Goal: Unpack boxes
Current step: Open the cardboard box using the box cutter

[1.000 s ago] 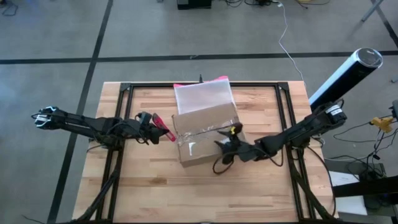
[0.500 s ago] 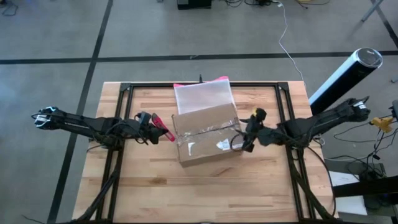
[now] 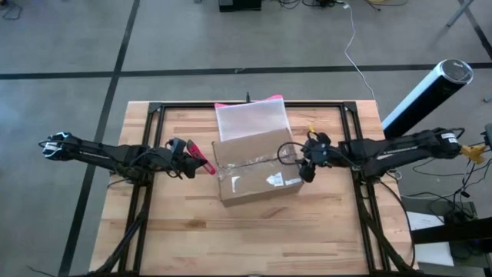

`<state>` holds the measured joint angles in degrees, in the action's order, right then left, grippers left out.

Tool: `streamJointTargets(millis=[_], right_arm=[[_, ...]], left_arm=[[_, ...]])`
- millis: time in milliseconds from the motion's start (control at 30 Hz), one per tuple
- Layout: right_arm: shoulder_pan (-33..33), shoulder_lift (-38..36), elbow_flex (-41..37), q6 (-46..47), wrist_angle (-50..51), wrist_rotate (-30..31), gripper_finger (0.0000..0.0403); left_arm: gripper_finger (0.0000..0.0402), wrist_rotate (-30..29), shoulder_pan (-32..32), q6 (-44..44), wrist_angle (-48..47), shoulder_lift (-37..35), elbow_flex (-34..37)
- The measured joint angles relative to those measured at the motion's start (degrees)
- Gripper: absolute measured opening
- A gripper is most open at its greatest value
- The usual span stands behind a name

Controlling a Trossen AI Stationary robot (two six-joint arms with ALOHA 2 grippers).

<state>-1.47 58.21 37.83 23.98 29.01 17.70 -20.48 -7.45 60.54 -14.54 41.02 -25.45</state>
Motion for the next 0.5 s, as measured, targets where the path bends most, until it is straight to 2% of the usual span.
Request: streamJointTargets(millis=[233,500], right_arm=[[0.17,3.21,-0.14,-0.23,-4.49,-8.62,0.0199],[0.15,8.49,0.01,0.49,-10.31,-13.21,0.0199]], left_arm=[[0.0035,-0.92,-0.02,-0.46,-0.36,-0.14,0.02],[0.0035,-1.14,0.01,-0.25,-1.56,-0.09,0.13]])
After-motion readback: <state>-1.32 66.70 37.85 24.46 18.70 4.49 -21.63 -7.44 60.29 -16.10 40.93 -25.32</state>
